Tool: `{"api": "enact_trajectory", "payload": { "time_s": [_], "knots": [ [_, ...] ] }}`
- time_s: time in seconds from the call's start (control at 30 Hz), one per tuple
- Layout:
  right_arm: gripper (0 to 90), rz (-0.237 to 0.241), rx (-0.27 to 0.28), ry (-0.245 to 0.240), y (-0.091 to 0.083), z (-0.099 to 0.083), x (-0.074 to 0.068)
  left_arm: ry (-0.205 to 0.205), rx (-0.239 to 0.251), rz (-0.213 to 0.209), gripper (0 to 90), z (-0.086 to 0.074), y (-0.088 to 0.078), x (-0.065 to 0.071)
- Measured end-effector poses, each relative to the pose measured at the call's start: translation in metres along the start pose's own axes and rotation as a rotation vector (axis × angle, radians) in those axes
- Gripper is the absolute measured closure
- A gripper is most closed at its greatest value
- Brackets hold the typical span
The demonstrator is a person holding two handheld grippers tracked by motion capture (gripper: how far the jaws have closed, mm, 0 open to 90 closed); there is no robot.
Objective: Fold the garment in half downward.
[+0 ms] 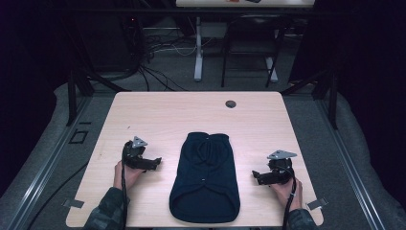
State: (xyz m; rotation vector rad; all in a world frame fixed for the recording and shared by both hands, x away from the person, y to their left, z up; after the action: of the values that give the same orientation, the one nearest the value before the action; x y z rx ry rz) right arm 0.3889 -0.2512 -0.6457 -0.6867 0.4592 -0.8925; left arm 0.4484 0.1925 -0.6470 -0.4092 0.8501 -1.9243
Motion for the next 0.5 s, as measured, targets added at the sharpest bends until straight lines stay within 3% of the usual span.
{"api": "enact_trajectory", "payload": {
  "time_s": [0.1,0.27,0.3,0.5],
  "knots": [
    [0.0,0.007,-0.020,0.002,0.000,0.000,-0.001,-0.010,-0.003,-0.033,0.3,0.004,0.000,0.003],
    [0.7,0.055,-0.027,0.010,-0.003,0.010,-0.010,0.072,-0.013,-0.016,0.8,0.011,-0.001,0.015],
    [1.0,0.063,-0.024,0.008,-0.003,0.013,-0.012,0.080,-0.026,-0.031,0.5,0.013,-0.002,0.017],
    [1.9,0.107,-0.022,-0.005,-0.005,0.029,-0.023,0.090,0.010,-0.049,2.6,0.032,-0.004,0.023]
  ]
}}
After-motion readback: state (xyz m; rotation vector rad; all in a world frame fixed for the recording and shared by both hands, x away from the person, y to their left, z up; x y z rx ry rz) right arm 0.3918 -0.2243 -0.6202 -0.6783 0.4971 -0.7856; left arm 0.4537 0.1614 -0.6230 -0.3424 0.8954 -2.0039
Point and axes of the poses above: each handheld gripper's, and its own axes: y roughly forward along the jaws, z roughly out of its top, x roughly to its right, the point moved 8 cm from there along y, roughly forward along the jaws, and after that the axes turned 6 degrees about z, right-handed, at the moved point
